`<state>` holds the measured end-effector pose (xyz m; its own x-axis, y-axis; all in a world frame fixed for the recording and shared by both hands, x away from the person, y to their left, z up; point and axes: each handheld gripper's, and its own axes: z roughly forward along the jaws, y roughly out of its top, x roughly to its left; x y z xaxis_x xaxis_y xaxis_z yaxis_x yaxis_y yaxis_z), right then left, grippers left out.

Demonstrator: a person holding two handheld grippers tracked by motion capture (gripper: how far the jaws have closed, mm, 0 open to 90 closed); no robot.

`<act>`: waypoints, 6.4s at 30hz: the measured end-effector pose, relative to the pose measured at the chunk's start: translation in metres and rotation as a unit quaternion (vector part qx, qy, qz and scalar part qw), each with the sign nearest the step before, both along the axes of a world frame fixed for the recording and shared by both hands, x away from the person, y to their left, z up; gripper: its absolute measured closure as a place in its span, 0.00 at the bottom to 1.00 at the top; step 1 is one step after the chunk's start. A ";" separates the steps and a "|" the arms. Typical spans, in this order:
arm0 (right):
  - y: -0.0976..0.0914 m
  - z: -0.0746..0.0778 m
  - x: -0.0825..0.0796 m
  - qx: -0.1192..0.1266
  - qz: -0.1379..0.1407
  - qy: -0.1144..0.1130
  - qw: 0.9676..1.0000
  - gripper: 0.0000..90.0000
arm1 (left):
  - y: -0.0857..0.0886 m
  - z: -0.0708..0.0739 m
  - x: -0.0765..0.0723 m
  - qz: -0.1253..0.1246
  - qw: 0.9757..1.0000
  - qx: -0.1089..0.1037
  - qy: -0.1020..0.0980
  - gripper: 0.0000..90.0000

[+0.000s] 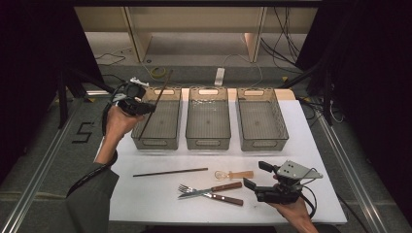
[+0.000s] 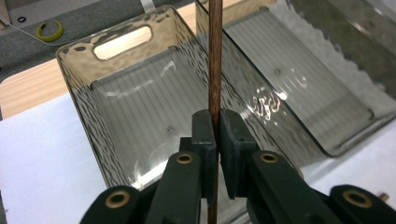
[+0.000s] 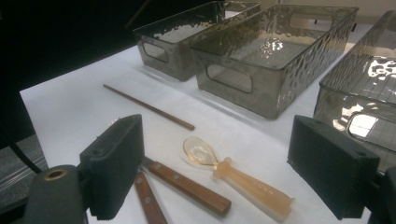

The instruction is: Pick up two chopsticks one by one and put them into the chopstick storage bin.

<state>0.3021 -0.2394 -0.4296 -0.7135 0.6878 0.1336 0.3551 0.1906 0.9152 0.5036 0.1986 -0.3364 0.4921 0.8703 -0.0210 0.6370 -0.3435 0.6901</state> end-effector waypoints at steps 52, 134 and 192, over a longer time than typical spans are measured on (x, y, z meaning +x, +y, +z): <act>0.001 -0.001 0.000 -0.001 0.006 0.005 1.000 0.21 | 0.001 -0.052 0.029 0.048 0.999 0.017 0.020 0.92; 0.004 0.001 -0.003 -0.007 0.012 -0.001 1.000 0.22 | -0.055 -0.103 -0.078 -0.207 0.943 0.181 0.189 0.47; 0.005 0.000 -0.003 -0.010 0.016 0.001 1.000 0.22 | -0.063 -0.123 -0.076 -0.309 0.896 0.242 0.207 0.89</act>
